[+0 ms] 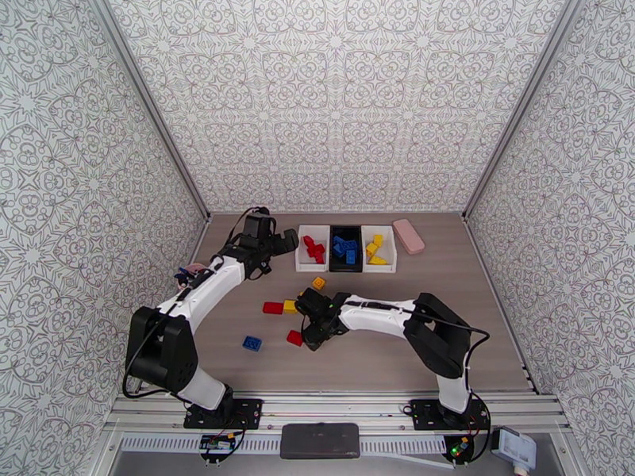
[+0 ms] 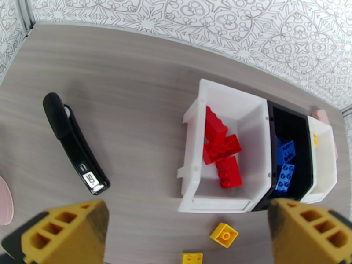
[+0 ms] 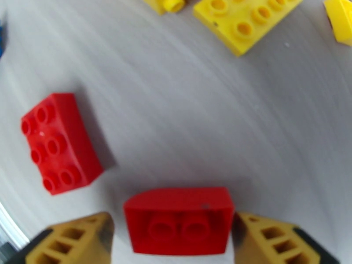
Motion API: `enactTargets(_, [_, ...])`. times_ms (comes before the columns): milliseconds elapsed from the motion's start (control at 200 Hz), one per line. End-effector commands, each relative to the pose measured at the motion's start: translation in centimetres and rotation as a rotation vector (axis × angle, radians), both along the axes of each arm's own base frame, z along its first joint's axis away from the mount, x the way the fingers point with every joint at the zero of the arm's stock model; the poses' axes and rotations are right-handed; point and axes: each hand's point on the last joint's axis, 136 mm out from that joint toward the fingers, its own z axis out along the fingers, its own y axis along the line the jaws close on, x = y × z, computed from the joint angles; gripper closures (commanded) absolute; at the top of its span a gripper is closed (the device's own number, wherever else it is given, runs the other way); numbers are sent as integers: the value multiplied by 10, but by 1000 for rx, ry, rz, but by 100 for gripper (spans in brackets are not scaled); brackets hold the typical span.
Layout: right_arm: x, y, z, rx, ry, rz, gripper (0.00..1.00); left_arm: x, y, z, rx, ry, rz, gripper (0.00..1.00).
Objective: Sort the legos into containers by color
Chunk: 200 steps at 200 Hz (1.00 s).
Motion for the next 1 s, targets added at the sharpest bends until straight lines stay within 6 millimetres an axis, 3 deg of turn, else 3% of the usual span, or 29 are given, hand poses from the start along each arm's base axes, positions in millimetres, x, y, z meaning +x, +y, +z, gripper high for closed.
enactTargets(0, [9, 1, 2, -16, -23, -31, 33, -4, 1, 8, -25, -19, 0, 0])
enactTargets(475, [15, 5, 8, 21, -45, -58, 53, -10, 5, 14, -17, -40, 12, 0])
enactTargets(705, [31, -4, 40, 154, -83, -148, 56, -23, 6, 18, -17, -69, 7, 0])
enactTargets(995, [85, -36, 93, 274, -200, -283, 57, -65, -4, 18, -21, -200, -102, 0])
